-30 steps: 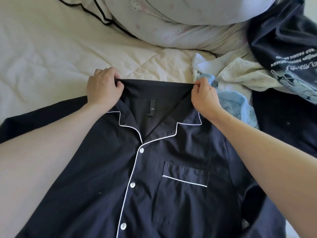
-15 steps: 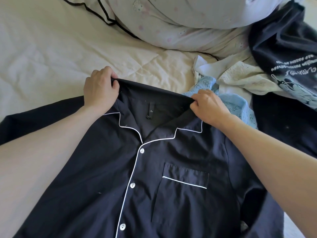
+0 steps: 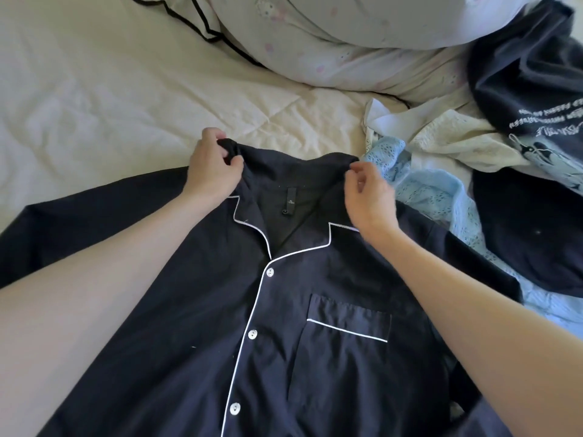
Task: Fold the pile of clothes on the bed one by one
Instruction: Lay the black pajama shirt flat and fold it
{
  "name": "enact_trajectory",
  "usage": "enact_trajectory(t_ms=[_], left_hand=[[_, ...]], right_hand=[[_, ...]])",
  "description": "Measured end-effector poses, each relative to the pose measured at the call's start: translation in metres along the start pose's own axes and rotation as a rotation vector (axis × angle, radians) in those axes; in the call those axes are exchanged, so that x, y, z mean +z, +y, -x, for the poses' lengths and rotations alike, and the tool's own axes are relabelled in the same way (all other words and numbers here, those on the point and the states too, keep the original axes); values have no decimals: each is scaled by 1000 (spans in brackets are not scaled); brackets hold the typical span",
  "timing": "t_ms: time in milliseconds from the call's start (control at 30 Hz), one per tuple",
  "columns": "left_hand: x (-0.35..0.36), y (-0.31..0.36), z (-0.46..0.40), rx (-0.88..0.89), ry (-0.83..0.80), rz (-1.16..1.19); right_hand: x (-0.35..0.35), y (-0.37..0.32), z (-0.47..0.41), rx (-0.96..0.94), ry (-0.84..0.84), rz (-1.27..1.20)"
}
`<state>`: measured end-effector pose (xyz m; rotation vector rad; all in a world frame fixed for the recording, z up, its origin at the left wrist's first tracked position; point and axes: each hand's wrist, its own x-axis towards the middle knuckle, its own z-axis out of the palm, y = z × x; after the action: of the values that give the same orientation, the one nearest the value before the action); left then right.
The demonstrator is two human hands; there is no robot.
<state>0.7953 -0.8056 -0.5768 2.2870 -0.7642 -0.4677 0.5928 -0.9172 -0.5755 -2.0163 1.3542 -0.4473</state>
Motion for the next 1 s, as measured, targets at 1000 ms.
enact_trajectory(t_ms=[1000], left_hand=[[-15,-70,428,144,-350,-481]], right_hand=[[-58,63,413,-87,-374,530]])
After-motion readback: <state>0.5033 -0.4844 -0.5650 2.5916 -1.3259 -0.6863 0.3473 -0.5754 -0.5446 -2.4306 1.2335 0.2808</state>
